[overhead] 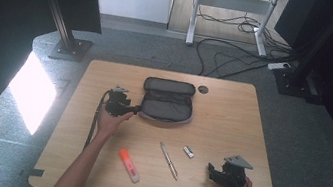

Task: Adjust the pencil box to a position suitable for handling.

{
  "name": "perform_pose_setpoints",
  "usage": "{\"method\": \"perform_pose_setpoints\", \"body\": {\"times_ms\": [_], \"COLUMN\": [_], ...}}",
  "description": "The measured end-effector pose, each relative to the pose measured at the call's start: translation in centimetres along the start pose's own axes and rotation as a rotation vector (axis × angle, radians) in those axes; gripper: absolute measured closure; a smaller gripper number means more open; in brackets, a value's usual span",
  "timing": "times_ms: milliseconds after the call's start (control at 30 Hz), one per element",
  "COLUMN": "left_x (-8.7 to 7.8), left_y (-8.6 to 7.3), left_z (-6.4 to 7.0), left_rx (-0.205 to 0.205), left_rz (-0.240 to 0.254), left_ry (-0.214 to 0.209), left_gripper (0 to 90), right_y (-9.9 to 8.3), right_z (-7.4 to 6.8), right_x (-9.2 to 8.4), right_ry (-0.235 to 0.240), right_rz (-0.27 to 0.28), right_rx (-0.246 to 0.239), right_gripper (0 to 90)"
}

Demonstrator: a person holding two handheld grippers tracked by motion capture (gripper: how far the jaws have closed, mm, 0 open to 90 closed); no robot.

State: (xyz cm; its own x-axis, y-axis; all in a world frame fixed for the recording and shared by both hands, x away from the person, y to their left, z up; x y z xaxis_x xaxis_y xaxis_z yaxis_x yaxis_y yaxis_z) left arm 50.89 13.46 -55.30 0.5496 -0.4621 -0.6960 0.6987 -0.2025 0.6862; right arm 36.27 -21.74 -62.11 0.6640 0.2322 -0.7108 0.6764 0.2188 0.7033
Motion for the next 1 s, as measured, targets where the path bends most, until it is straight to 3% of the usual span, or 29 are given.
{"method": "perform_pose_setpoints", "body": {"times_ms": [167,433,667,1000], "left_x": [0.6,2.1,3.6,5.1], "left_y": [0.3,0.8,0.9,1.1], "left_z": [-0.1,-0.1,-0.7,-0.5], "left_rx": [-0.012,0.001,-0.023,-0.012], "left_rz": [-0.005,-0.024,-0.041,-0.055], "left_ry": [0.001,0.021,0.044,0.049], "left_gripper": [37.3,37.9,41.9,46.0], "right_y": [0.0,0.0,0.0,0.0], "right_z": [0.0,0.0,0.0,0.0], "right_x": [0.0,0.0,0.0,0.0], "right_ry": [0.0,0.0,-0.001,-0.005], "right_rz": [0.0,0.0,0.0,-0.001], "right_rx": [0.0,0.001,0.001,0.007], "right_gripper": [22.3,22.3,22.1,22.1]}}
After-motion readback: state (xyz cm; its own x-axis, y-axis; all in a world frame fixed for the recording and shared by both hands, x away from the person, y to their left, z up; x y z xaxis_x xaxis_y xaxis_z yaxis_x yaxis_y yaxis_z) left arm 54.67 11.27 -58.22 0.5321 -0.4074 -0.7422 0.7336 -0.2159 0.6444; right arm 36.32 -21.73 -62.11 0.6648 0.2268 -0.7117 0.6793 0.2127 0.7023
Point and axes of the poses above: each handheld gripper's, and its own axes: x roughly forward along the jaws, y roughly out of its top, z roughly to its right, the point moved 10 cm from there along x, roughly forward along the jaws, and after that the axes turned 4 degrees about -z, right-handed, at the moved point
